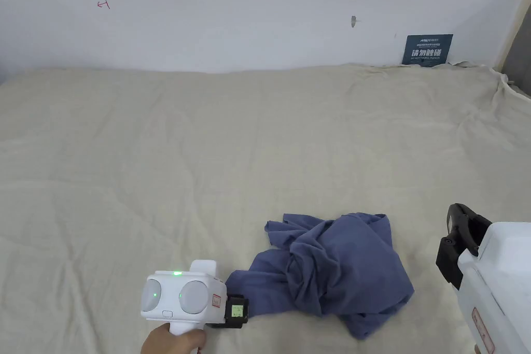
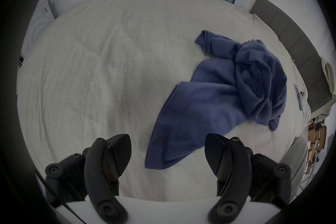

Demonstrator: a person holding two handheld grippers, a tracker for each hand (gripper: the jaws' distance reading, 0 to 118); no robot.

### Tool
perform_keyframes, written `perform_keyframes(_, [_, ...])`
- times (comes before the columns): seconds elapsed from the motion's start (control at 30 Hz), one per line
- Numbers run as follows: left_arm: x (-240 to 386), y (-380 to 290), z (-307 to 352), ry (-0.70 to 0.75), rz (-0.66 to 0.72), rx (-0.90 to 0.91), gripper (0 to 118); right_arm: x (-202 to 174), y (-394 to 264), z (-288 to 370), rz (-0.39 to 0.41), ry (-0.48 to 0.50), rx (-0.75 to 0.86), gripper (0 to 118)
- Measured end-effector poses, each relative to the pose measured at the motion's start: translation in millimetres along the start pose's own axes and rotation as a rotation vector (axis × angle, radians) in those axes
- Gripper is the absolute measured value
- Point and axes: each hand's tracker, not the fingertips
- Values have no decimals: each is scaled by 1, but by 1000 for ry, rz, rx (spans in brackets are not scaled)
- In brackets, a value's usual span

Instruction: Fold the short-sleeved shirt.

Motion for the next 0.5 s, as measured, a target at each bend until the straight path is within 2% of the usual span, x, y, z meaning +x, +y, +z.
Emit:
perform_keyframes(0.07, [3,-1,-4,-3,-9,-22,61,0,-1,-1,0,2,-5,1])
perform_keyframes(0.1, [5,-1,-5,46,-30,-25,54,0,-1,-2,0,2,-6,1])
perform_keyframes(0.17, [8,0,-6,51,-90,-28,46,1,-2,-4,0,3,-11,1])
perform_keyframes(0.27, [11,-1,-1,32,-116,-9,2,3,-3,-8,-6,2,-19,1])
perform_keyframes(0.4, [9,2,9,-46,-95,30,0,5,-4,-21,-21,2,-47,1])
perform_keyframes(0.5, [3,7,29,-56,-70,96,0,9,-3,-50,-36,14,-139,1])
